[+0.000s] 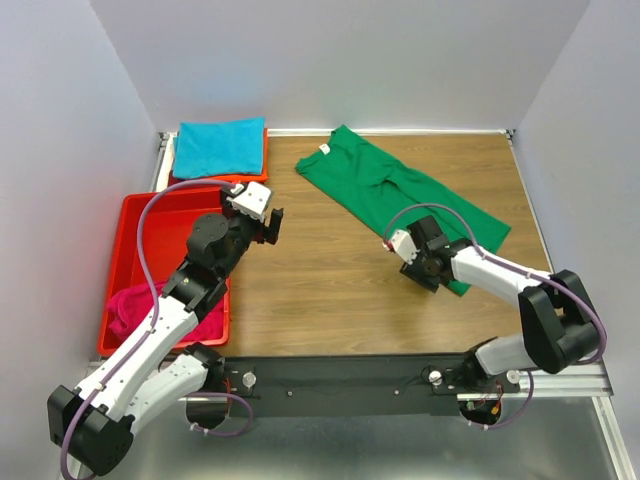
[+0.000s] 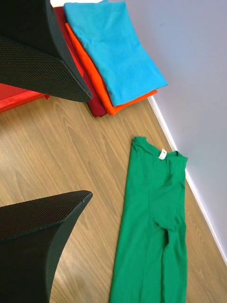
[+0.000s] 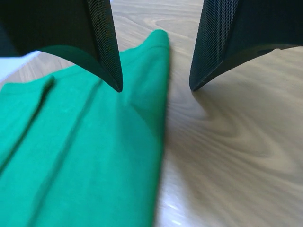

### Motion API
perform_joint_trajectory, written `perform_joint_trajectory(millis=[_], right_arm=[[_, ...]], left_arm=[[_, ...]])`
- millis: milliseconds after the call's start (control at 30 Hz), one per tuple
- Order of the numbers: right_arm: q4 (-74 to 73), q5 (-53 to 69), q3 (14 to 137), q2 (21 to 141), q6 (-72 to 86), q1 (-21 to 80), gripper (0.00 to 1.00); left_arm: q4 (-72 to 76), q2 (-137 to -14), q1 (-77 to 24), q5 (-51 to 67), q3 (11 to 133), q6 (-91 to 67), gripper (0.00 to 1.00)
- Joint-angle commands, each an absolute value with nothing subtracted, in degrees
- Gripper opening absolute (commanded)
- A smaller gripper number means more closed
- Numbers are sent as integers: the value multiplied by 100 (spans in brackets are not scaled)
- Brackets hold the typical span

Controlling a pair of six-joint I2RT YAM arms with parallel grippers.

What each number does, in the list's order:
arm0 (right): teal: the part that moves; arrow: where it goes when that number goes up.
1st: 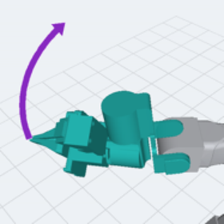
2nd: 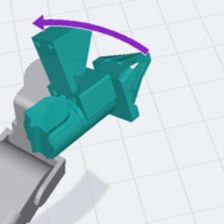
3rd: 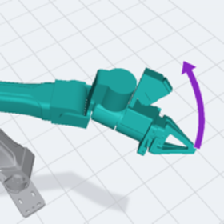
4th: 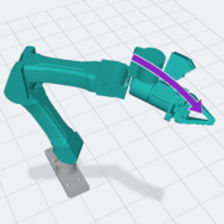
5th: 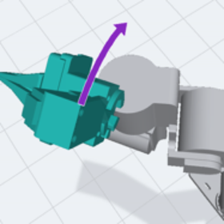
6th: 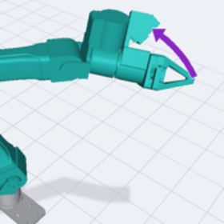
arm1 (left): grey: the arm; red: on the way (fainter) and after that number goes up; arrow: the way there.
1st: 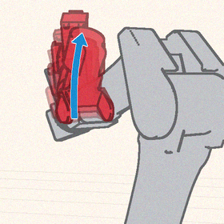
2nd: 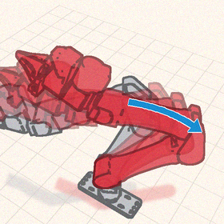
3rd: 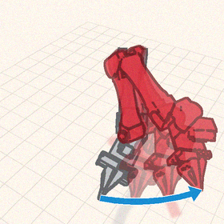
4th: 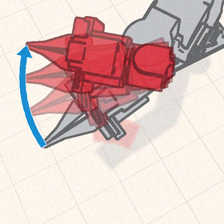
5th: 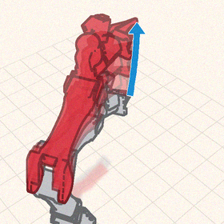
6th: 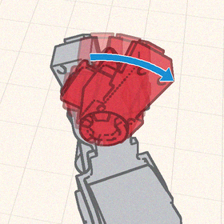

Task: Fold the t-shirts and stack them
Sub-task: Fold the tshirt

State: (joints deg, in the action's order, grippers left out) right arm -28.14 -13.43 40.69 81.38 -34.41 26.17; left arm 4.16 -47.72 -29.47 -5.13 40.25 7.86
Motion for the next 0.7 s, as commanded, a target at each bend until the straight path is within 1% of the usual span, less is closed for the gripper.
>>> perform_joint_trajectory(millis=[0,33,133,167,200,233,300,333,433,500,567,600,667], right_arm=[[-2514,-1547,3771,8314,-3568,2426,64],[-2479,-1573,3736,8358,-3577,2426,61],[-2347,-1661,3735,8551,-3603,2426,45],[-2329,-1661,3735,8604,-3604,2426,34],[-2338,-1600,3788,8700,-3612,2417,28],[-2338,-1574,3797,8736,-3612,2426,19],[-2442,-1355,3893,8771,-3604,2426,13],[-2513,-1249,3946,8745,-3577,2426,8],[-2899,-599,4122,8666,-3595,2504,3],[-3276,-65,4218,8631,-3665,2829,2],[-3479,182,4341,8674,-3656,3215,2],[-3637,315,4394,8710,-3656,3669,2],[-3709,641,4595,8771,-3612,4146,2]], left_arm=[[510,-4702,-2953,-352,4008,765,83],[510,-4685,-2944,-343,4017,756,83],[510,-4667,-2953,-352,4017,765,83],[510,-4658,-2953,-360,4017,765,83],[510,-4650,-2953,-360,4017,765,83],[510,-4649,-2953,-369,4008,765,83],[501,-4641,-2953,-378,4008,773,83],[492,-4641,-2953,-387,4008,773,83],[510,-4649,-2953,-369,4008,765,83],[510,-4676,-2944,-334,4017,765,83],[510,-4720,-2953,-290,4017,765,83],[510,-4737,-2944,-299,4017,773,83],[501,-4729,-2953,-316,4017,773,83]])
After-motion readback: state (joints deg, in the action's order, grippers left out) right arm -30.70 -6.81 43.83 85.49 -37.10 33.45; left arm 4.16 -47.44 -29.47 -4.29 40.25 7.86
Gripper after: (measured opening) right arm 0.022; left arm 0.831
